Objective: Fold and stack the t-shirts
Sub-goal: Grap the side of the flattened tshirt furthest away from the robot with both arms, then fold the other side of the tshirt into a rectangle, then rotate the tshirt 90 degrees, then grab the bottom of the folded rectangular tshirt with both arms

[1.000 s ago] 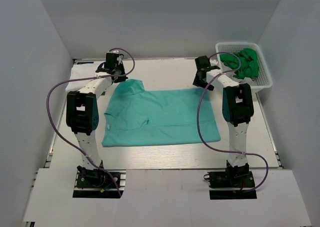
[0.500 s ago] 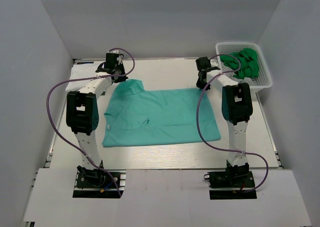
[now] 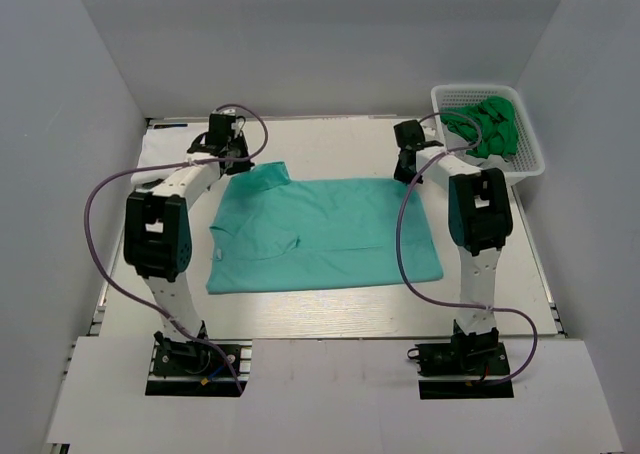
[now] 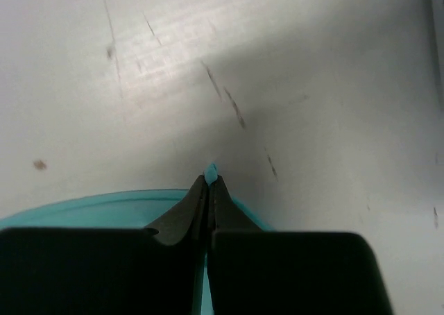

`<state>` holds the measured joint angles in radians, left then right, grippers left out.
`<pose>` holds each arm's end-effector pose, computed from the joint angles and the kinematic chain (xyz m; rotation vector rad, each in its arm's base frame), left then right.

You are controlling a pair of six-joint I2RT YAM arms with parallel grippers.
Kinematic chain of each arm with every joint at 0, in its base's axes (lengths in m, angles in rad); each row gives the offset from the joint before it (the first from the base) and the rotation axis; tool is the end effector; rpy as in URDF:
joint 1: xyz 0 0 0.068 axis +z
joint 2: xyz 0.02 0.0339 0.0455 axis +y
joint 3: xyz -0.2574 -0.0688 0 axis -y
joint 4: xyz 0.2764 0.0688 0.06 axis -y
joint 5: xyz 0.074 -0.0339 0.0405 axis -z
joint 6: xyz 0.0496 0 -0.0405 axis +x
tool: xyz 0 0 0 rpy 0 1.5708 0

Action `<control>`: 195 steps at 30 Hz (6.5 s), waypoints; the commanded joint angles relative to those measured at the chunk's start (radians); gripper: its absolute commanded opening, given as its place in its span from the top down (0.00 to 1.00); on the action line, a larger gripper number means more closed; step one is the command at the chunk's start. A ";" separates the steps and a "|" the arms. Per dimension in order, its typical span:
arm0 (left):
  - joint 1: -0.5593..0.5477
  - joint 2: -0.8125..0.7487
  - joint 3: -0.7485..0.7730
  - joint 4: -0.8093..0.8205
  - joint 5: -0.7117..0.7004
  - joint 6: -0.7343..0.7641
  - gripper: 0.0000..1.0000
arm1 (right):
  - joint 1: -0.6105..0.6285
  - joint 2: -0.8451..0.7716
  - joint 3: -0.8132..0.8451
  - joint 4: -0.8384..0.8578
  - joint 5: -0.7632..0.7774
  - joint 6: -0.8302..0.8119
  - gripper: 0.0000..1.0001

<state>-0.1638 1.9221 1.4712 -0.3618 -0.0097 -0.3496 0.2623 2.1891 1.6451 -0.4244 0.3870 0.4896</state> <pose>0.4623 -0.0759 0.1990 -0.2269 2.3852 -0.2311 0.4923 0.1128 0.1327 0.4245 2.4088 -0.1665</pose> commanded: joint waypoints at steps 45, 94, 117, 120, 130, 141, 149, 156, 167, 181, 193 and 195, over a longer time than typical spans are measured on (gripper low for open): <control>-0.028 -0.911 -0.852 -0.344 -0.015 -0.442 0.67 | 0.031 -0.664 -0.761 0.170 -0.017 -0.010 0.59; -0.017 -0.267 -0.558 -0.197 0.079 -0.387 0.00 | 0.068 -0.954 -0.988 -0.057 -0.327 0.061 0.10; -0.042 0.367 0.264 -0.140 0.230 -0.189 0.00 | 0.091 -0.815 -0.771 0.085 -0.536 -0.120 0.10; -0.066 0.679 0.723 -0.178 0.389 -0.152 0.00 | 0.116 -0.784 -0.794 0.101 -0.548 -0.154 0.10; -0.121 0.906 0.978 0.210 0.439 -0.386 0.00 | 0.271 -0.650 -0.734 0.150 -0.597 -0.307 0.10; -0.223 0.979 0.997 0.505 0.393 -0.526 0.00 | 0.361 -0.652 -0.726 0.084 -0.516 -0.263 0.10; -0.223 0.792 0.988 0.451 0.136 -0.431 0.00 | 0.364 -0.715 -0.673 -0.019 -0.404 -0.275 0.10; -0.212 0.542 0.980 0.371 0.079 -0.342 0.00 | 0.367 -0.822 -0.696 -0.056 -0.414 -0.264 0.10; -0.203 -0.204 0.112 -0.037 0.002 -0.218 0.00 | 0.439 -0.697 -0.702 0.006 -0.662 -0.273 0.10; -0.203 -0.920 -0.557 -0.334 -0.016 -0.414 0.00 | 0.502 -0.585 -0.682 0.062 -0.850 -0.333 0.10; -0.203 -0.925 -0.516 -0.468 -0.015 -0.404 0.00 | 0.519 -0.462 -0.640 0.042 -0.856 -0.330 0.10; -0.217 -0.925 -0.515 -0.468 -0.003 -0.393 0.00 | 0.515 -0.498 -0.628 0.036 -0.827 -0.313 0.10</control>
<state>-0.3683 1.0050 0.9089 -0.8120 -0.0254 -0.7555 0.7738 1.7100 0.9878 -0.3855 -0.4656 0.1734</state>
